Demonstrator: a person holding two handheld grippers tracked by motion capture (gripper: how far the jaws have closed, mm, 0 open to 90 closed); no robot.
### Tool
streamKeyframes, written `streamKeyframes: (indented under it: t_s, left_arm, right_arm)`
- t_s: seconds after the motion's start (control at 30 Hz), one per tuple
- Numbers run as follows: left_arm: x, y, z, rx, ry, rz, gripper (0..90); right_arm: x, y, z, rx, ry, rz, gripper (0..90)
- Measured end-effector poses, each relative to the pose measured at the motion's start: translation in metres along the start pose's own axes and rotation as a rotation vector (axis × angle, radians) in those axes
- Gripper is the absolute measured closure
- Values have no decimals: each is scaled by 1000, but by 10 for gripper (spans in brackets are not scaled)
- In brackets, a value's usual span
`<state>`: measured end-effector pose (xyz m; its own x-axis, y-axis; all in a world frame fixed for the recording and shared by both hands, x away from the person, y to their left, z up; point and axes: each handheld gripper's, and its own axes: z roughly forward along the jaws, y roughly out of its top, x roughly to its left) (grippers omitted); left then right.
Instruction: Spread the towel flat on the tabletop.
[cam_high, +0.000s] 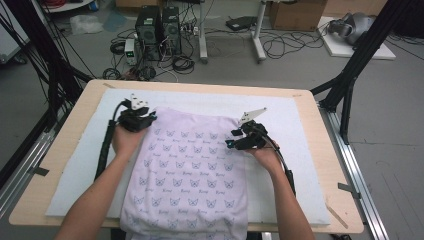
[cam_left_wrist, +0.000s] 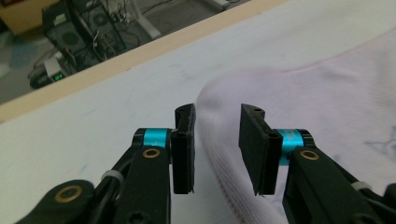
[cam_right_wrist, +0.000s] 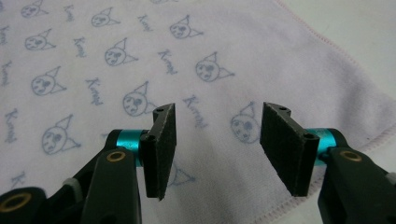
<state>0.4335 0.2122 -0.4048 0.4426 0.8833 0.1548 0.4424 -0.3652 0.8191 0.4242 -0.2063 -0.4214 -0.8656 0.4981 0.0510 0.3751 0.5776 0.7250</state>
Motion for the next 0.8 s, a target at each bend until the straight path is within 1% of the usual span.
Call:
streamKeyframes:
  t_s: [0.03,0.07,0.1,0.13,0.23,0.27,0.33,0.37,0.43,0.5,0.6,0.7,0.8]
  left_arm:
    - [5,-3,-2,12,-26,-16,634]
    - [7,-5,-4,2,-44,-31,616]
    - [8,-8,-7,-13,-59,-27,607]
    - [7,-10,-9,-21,-69,-14,606]
    - [3,-14,-10,-16,-130,21,598]
    - [1,-15,-10,-20,-150,30,600]
    - [-1,-18,-12,-23,-195,37,601]
    - [-1,-19,-12,-16,-215,43,601]
    - [-1,-20,-13,-12,-258,36,590]
    - [-1,-19,-15,-20,-293,26,579]
    - [-1,-19,-18,-28,-333,31,550]
    - [0,-20,-20,-33,-353,41,525]
    - [2,-20,-24,-43,-375,39,499]
  right_arm:
    - [-1,0,0,-7,-1,-4,460]
    - [-2,-1,0,-7,-2,4,461]
    - [-3,-1,0,-5,-6,8,461]
    - [-3,-2,1,0,-7,15,461]
    - [-4,-3,2,9,-13,25,463]
    - [-3,-4,2,6,-20,19,472]
    - [-3,-5,2,6,-28,17,476]
    - [-4,-7,2,-2,-33,21,477]
    - [-5,-9,1,-1,-32,37,479]
    - [-5,-10,0,-4,-33,43,480]
    - [-5,-8,-1,-18,-37,40,480]
    - [-5,-6,-3,-35,-39,37,485]
    - [-5,0,-6,-39,-43,20,484]
